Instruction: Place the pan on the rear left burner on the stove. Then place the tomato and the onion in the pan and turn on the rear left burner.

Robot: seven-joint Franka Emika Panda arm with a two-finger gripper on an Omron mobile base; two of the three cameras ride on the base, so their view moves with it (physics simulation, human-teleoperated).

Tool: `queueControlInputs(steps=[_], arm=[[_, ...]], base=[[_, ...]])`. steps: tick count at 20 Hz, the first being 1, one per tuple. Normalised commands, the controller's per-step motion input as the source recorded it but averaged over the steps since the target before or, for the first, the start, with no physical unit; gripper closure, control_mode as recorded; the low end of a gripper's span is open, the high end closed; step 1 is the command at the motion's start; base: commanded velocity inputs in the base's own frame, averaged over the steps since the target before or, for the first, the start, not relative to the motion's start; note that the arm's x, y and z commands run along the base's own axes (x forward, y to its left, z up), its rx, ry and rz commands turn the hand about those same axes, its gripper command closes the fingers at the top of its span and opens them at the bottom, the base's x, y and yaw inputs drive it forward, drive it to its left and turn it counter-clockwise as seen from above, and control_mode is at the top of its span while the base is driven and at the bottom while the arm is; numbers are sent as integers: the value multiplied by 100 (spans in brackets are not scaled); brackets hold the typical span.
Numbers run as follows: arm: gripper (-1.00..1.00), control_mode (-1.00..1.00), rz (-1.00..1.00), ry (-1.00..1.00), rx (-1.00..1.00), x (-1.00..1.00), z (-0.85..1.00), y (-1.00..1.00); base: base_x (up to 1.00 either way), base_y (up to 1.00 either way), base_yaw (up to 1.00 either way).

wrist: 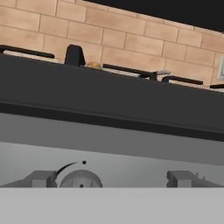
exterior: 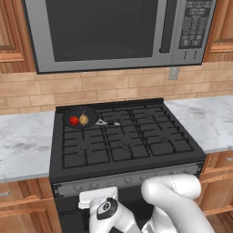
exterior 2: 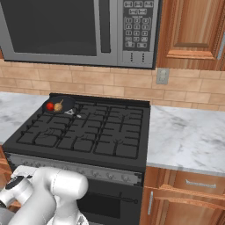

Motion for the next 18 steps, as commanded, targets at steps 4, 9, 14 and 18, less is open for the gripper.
queueControlInputs(steps=[4, 9, 14, 18], arm=[[-100, -100, 0, -1, 0, 11, -14, 11], [-100, -100, 0, 0, 0, 14, -22, 7], [-100, -100, 0, 0, 0, 18, -21, 6], [-100, -100, 0, 0, 0, 21, -13, 11]], base=[[0, 0, 0], [0, 0, 0], [0, 0, 0], [0, 0, 0]])
